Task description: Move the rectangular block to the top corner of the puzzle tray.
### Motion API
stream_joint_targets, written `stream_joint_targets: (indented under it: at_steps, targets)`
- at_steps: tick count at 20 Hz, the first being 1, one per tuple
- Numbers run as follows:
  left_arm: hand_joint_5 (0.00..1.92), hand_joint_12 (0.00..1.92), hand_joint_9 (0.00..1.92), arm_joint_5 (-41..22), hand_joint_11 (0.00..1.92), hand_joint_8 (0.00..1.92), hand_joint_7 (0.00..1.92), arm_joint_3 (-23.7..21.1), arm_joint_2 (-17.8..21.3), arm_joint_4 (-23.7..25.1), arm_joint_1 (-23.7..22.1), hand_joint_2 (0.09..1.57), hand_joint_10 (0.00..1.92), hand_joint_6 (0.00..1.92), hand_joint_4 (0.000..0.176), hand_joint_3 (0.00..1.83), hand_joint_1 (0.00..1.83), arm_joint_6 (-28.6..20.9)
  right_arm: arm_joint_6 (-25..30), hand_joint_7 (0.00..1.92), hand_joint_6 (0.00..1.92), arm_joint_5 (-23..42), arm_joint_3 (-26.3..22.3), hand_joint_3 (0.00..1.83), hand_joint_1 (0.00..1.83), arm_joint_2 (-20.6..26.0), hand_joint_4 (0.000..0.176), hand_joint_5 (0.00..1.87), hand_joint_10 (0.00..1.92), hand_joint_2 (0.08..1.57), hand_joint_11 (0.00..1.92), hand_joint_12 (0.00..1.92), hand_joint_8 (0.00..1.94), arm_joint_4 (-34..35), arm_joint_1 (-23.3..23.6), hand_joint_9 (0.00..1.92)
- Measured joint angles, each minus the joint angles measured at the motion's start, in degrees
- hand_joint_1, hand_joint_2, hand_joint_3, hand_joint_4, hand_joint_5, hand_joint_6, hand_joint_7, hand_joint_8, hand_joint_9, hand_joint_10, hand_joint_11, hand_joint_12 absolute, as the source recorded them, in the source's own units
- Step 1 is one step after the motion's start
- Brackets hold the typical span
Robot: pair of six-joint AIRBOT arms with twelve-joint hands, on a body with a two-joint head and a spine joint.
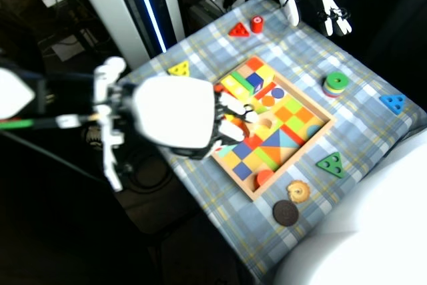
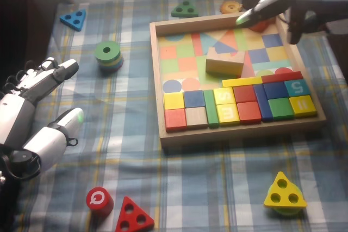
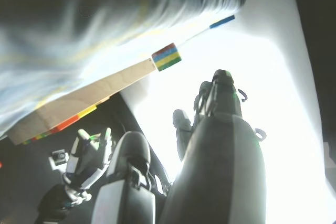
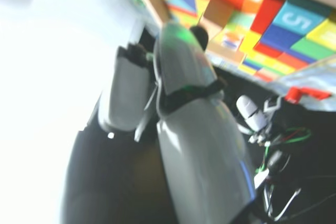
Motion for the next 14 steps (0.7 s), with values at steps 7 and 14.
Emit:
stream_joint_targets:
  at_steps: [7,14]
  targets:
    - [0.39,0.00,0.07,0.55,0.00,0.00,0.14,0.00,0.02,0.28,0.00,1.37,0.00,0.00,0.065,0.00,0.76,0.00,5.46,1.42,0.00,1.22,3.15,0.04,1.54,-3.45,0.000,0.51,1.92,1.20,1.58,1.92,1.94,-7.82,1.01,1.54]
    - [0.37,0.00,0.05,1.14,0.00,0.00,0.12,0.17,0.02,0.33,0.00,1.38,0.00,0.00,0.069,0.00,0.67,0.00,7.91,1.42,0.01,1.51,5.27,0.03,1.58,-6.01,0.000,0.55,1.92,1.18,1.60,1.92,1.94,-11.63,1.01,1.56]
